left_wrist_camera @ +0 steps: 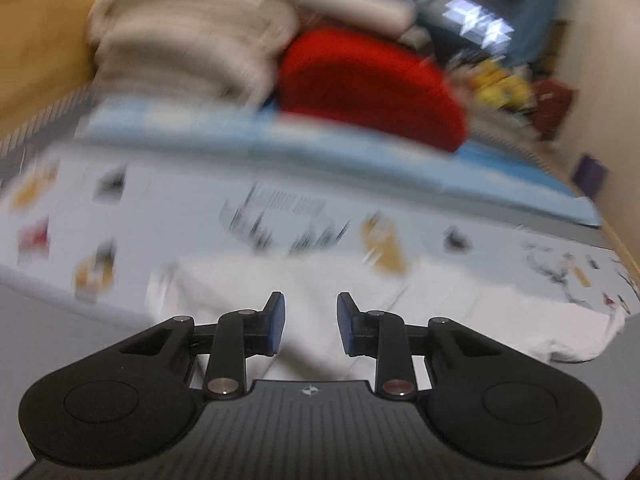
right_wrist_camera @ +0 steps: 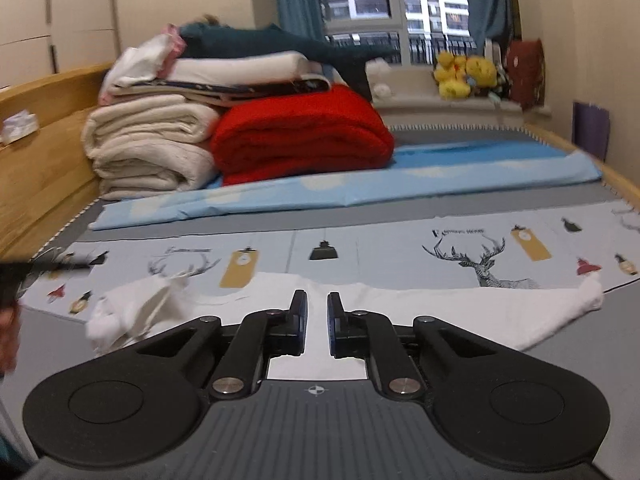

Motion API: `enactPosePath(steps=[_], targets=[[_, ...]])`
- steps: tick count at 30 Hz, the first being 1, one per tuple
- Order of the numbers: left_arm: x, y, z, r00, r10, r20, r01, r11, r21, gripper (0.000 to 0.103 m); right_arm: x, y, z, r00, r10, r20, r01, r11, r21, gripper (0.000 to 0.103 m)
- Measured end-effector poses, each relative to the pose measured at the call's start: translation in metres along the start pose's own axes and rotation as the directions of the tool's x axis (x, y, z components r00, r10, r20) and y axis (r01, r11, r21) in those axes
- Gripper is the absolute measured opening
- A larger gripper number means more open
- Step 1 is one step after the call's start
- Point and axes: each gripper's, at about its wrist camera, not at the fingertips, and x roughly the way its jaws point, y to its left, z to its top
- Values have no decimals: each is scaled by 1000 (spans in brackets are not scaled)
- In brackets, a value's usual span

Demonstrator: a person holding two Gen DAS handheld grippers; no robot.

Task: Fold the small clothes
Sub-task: 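Grasp the shirt hem with the left gripper while the right gripper grasps the hem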

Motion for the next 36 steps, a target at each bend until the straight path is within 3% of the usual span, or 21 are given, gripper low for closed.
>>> enactPosePath(steps=[6, 8, 11, 14, 16, 17, 18, 20, 22, 23, 24, 26, 27, 28, 29, 30, 31, 32, 33, 34, 36], targets=[[16, 14, 17, 999, -32, 16, 32, 999, 4, 34, 116, -31, -11, 985, 6, -172, 10, 995, 96, 24], [22, 1, 15, 996, -91, 18, 90, 995, 31, 43, 147, -31, -22, 970, 34, -239, -9, 994, 106, 26], [36, -32, 8, 990, -140, -4, 139, 977, 160, 84, 182, -11, -25, 953, 78, -292, -60, 996, 72, 40], [59, -64, -6, 998, -54, -36, 63, 939, 337, 88, 210, 15, -28, 952, 80, -295, -97, 994, -41, 56], [76, -71, -14, 997, 22, -79, 13, 909, 418, 68, 230, 25, -31, 951, 59, -305, -90, 992, -87, 56], [81, -68, -18, 995, 50, -88, -6, 896, 443, 45, 240, 29, -33, 947, 56, -316, -93, 990, -102, 56], [83, -62, -16, 993, 73, -91, -23, 889, 457, 5, 249, 31, -33, 945, 50, -322, -92, 989, -117, 56], [70, -29, 8, 996, 85, -21, -71, 926, 371, 1, 263, 37, -33, 947, 13, -320, -70, 984, -167, 56], [45, 30, 42, 976, 193, 100, -206, 968, 145, 1, 270, 35, -33, 952, -13, -307, -52, 978, -202, 56], [35, 60, 55, 937, 314, 150, -323, 946, 37, 1, 274, 35, -33, 953, -21, -301, -44, 977, -210, 56], [26, 89, 62, 841, 507, 188, -507, 861, -53, 3, 278, 33, -32, 954, -29, -300, -36, 977, -211, 56], [22, 121, 65, 577, 793, 198, -794, 601, -93, 10, 288, 29, -32, 949, -41, -313, -25, 978, -207, 53], [21, 128, 66, 480, 856, 190, -858, 504, -103, 13, 292, 28, -33, 947, -43, -320, -26, 978, -209, 51], [17, 126, 65, 464, 862, 202, -862, 493, -123, 13, 296, 27, -34, 945, -44, -325, -28, 977, -212, 48], [13, 116, 63, 537, 807, 245, -810, 574, -119, 17, 297, 26, -36, 945, -42, -323, -30, 976, -214, 42], [13, 103, 60, 640, 717, 275, -728, 681, -82, 36, 297, 25, -37, 949, -36, -312, -35, 975, -218, 31], [20, 89, 57, 788, 554, 269, -571, 821, -18, 53, 296, 25, -38, 951, -21, -309, -51, 973, -224, 25], [31, 78, 53, 889, 397, 228, -415, 909, 37, 56, 296, 26, -38, 951, -2, -309, -72, 971, -229, 12], [43, 63, 46, 952, 257, 166, -274, 958, 86, 56, 296, 27, -38, 951, 9, -308, -86, 968, -236, 9], [54, 50, 39, 979, 171, 110, -184, 975, 126, 55, 297, 28, -38, 952, 5, -305, -83, 966, -243, 7], [78, 21, 20, 997, 69, 20, -72, 971, 229, 56, 296, 27, -37, 953, 8, -303, -82, 969, -233, 3]])
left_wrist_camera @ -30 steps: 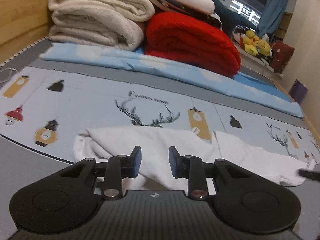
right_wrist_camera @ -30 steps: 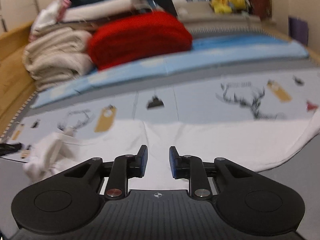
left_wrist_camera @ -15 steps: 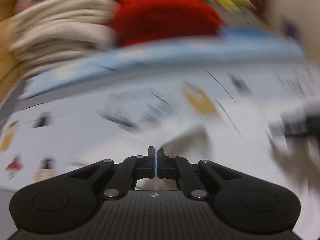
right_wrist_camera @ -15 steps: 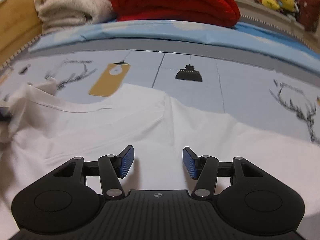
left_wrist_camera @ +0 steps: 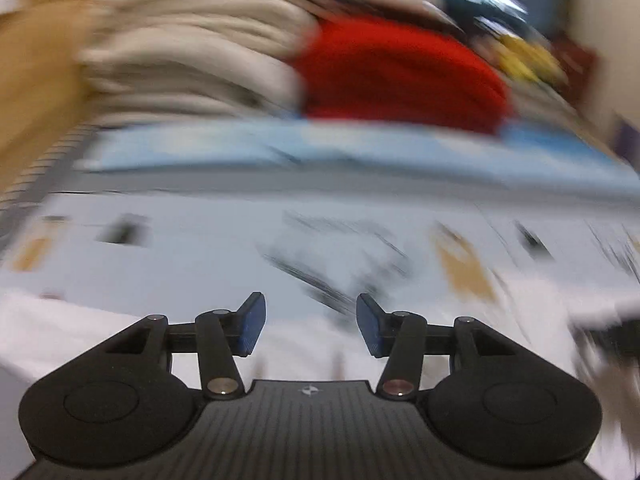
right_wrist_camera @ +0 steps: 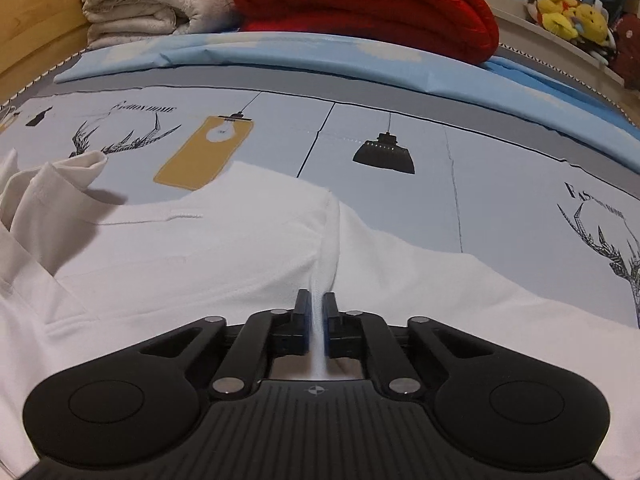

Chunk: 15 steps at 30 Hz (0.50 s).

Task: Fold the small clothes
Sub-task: 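Grasp the shirt hem with the left gripper while the right gripper grasps the hem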

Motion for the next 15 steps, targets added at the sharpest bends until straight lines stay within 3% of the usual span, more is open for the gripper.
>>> enactPosePath(steps=[2, 4, 7, 9, 11, 12, 13, 15], targets=[[21, -25, -12, 996, -67, -59, 73, 992, 104, 55, -3, -5, 1, 1000, 6, 6, -7, 1000, 25, 2], [45, -35, -23, 988, -86, -131, 105, 984, 146, 55, -6, -8, 2, 1000, -13, 19, 13, 999, 32, 2], [76, -40, -34, 976, -20, -217, 54, 987, 154, 58, -9, -22, 3, 995, -93, 19, 92, 995, 47, 2], [83, -30, -31, 981, -33, -193, 59, 989, 134, 59, -10, -38, 3, 988, -155, 5, 154, 984, 87, 2], [90, -29, -28, 983, -36, -179, 61, 989, 136, 48, -9, -52, 1, 978, -210, -8, 209, 971, 120, 2], [91, -28, -29, 985, -40, -166, 65, 987, 146, 28, -8, -59, 0, 975, -223, -14, 223, 966, 133, 2], [92, -30, -28, 987, -45, -154, 70, 985, 161, 15, -7, -63, -1, 974, -225, -17, 225, 963, 147, 2], [105, -37, -16, 993, -5, -117, 27, 982, 188, 10, -6, -67, -2, 980, -200, -10, 199, 966, 165, 2]])
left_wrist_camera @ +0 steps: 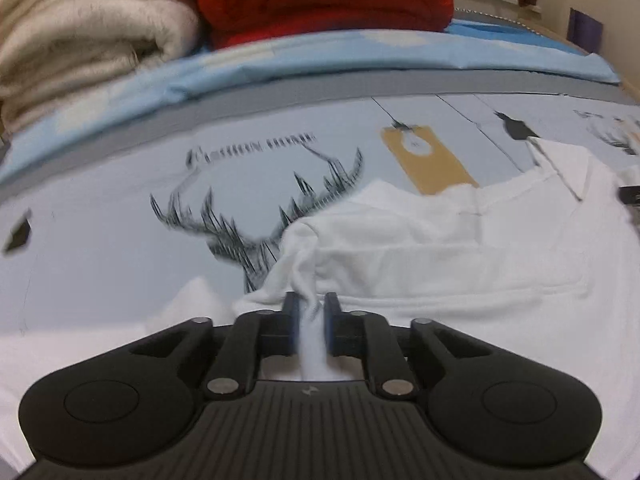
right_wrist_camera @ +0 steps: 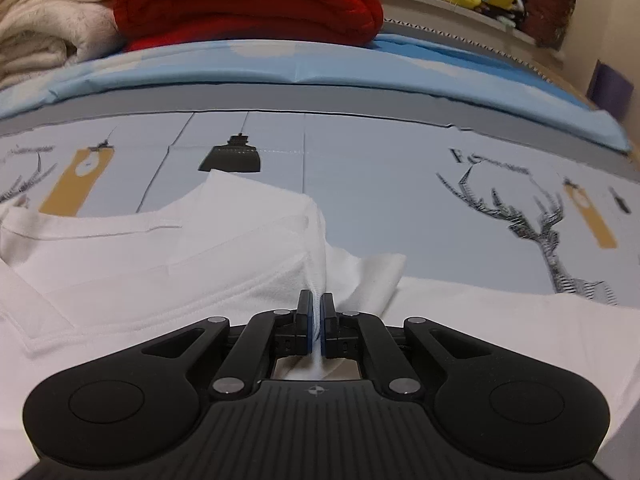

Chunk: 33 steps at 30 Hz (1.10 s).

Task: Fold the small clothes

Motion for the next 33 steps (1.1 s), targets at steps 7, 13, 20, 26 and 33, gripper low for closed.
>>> enactPosePath(steps=[7, 13, 20, 26, 33], targets=[[16, 2, 29, 987, 123, 103, -118, 992, -55, 9, 5, 1, 10, 997, -58, 45, 57, 998, 27, 2], [-18, 0, 41, 992, -97, 77, 100, 994, -35, 18, 5, -9, 14, 998, -20, 62, 16, 998, 57, 4], [-37, -17, -1, 870, -459, -180, 458, 888, -47, 53, -29, -27, 14, 966, 257, 4, -257, 964, 66, 12], [-77, -45, -48, 898, -347, -269, 410, 882, 232, 20, -65, -8, -45, 839, 462, -288, -502, 861, -82, 39], [-172, -50, -81, 903, -366, -227, 424, 847, 321, 6, -129, -5, -100, 834, 393, -386, -507, 822, -260, 18]])
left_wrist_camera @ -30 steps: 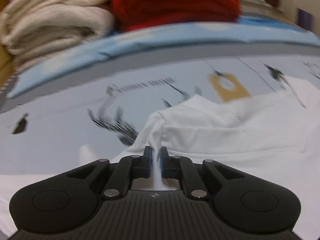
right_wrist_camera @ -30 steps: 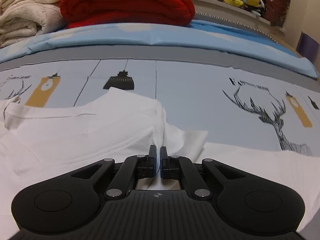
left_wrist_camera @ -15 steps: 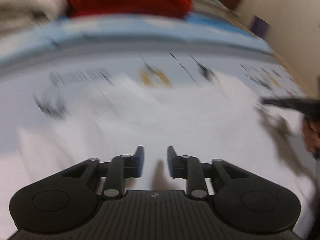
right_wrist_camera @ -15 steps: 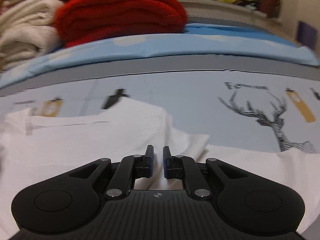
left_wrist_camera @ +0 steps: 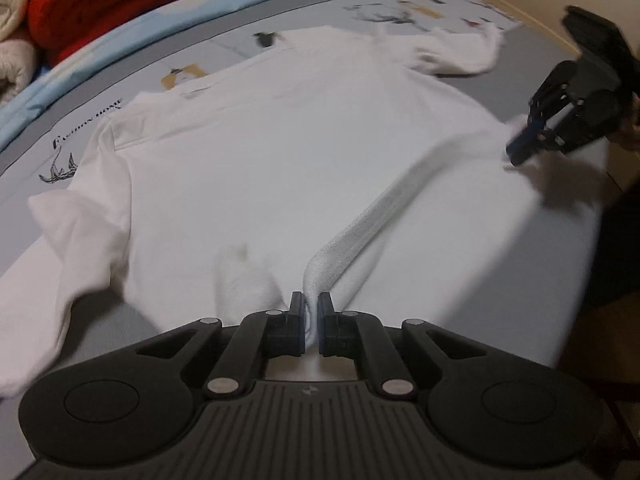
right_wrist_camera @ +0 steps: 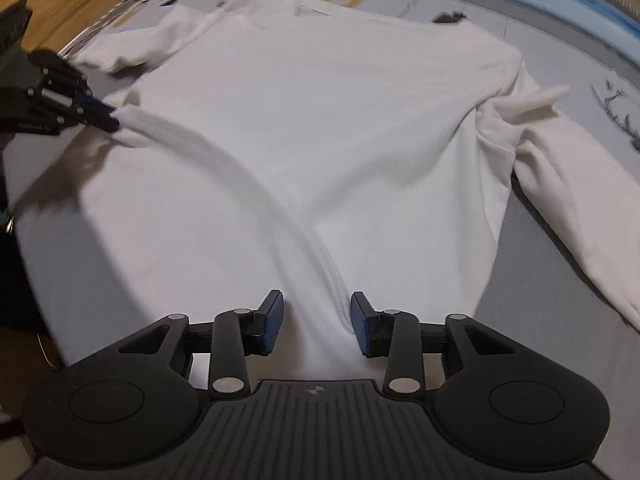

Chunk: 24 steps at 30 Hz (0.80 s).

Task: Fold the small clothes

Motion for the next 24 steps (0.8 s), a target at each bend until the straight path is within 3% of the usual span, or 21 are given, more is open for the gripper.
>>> enactPosePath(steps=[1, 2, 6, 8, 10, 11, 13, 15, 17, 18, 19, 22, 24], targets=[[-11, -10, -7, 1000, -7, 0, 7, 1000, 8, 6, -6, 6, -6, 1000, 20, -20, -20, 1000, -1, 5], [-21, -18, -17, 1000, -16, -9, 17, 1000, 19, 6, -10, 10, -12, 998, 45, -43, -45, 999, 3, 0], [-56, -44, -66, 996, -81, -48, 83, 995, 50, 7, -46, 44, -52, 984, 158, -77, -165, 982, -94, 0], [-70, -41, -82, 990, -138, -6, 138, 990, -13, 10, -66, 54, -68, 978, 200, -59, -206, 970, -127, 0], [-83, -30, -93, 983, -162, 89, 173, 977, -127, 12, -87, 49, -79, 975, 220, 38, -217, 974, -70, 2], [-86, -24, -96, 978, -158, 135, 182, 965, -189, 16, -95, 42, -84, 970, 226, 92, -225, 974, -21, 9], [-87, -6, -101, 974, -117, 194, 178, 924, -338, 38, -109, 26, -87, 967, 183, 179, -197, 978, 65, 22], [-86, 7, -99, 978, -23, 207, 114, 890, -442, 45, -116, 10, -87, 964, 65, 258, -111, 979, 169, 46], [-76, 17, -97, 978, -21, 207, 131, 836, -533, 46, -110, -11, -83, 963, -55, 264, -31, 950, 310, 50], [-70, 17, -94, 979, -43, 200, 148, 823, -548, 46, -105, -17, -81, 964, -97, 247, 2, 934, 358, 50], [-63, 12, -89, 981, -55, 184, 148, 829, -539, 46, -97, -15, -80, 966, -127, 227, 32, 925, 379, 50], [-42, -16, -71, 994, -63, 92, 97, 899, -428, 58, -78, -12, -70, 962, -195, 192, 109, 916, 386, 49], [-26, -37, -63, 997, -79, 23, 82, 936, -343, 58, -68, -7, -64, 962, -204, 180, 116, 906, 408, 49]])
